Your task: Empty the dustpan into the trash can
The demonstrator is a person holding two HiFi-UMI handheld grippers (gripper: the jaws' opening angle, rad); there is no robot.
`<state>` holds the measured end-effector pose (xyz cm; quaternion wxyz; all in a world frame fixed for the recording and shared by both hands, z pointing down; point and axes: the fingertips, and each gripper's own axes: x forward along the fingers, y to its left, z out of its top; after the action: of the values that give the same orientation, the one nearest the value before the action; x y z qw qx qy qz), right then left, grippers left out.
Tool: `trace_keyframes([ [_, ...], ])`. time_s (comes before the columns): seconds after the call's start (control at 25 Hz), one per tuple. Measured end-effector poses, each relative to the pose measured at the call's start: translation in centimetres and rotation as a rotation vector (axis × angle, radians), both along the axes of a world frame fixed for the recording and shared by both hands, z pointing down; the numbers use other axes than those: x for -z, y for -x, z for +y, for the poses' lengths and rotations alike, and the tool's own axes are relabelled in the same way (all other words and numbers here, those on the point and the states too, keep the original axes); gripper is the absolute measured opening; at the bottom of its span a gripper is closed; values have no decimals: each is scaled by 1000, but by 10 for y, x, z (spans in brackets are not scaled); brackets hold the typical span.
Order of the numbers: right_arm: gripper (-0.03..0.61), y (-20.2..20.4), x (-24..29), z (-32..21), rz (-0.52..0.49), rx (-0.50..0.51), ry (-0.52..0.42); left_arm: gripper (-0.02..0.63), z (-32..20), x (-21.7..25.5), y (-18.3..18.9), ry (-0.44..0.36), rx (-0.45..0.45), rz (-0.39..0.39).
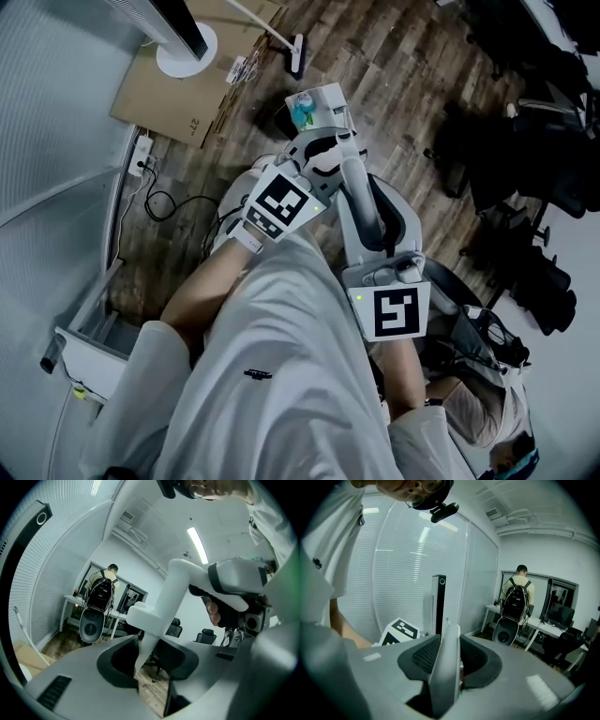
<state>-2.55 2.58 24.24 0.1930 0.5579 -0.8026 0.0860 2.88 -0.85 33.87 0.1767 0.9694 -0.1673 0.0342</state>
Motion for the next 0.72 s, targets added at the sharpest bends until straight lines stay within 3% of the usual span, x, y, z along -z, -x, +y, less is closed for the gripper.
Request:
trace_keyframes([
  [0.44, 140, -5, 1, 4, 34, 57, 2, 121, 1, 3, -6, -16, -3, 26],
  [0.72, 140, 6, -11, 18, 95, 158, -4, 124, 12, -7, 0, -10, -2, 25],
])
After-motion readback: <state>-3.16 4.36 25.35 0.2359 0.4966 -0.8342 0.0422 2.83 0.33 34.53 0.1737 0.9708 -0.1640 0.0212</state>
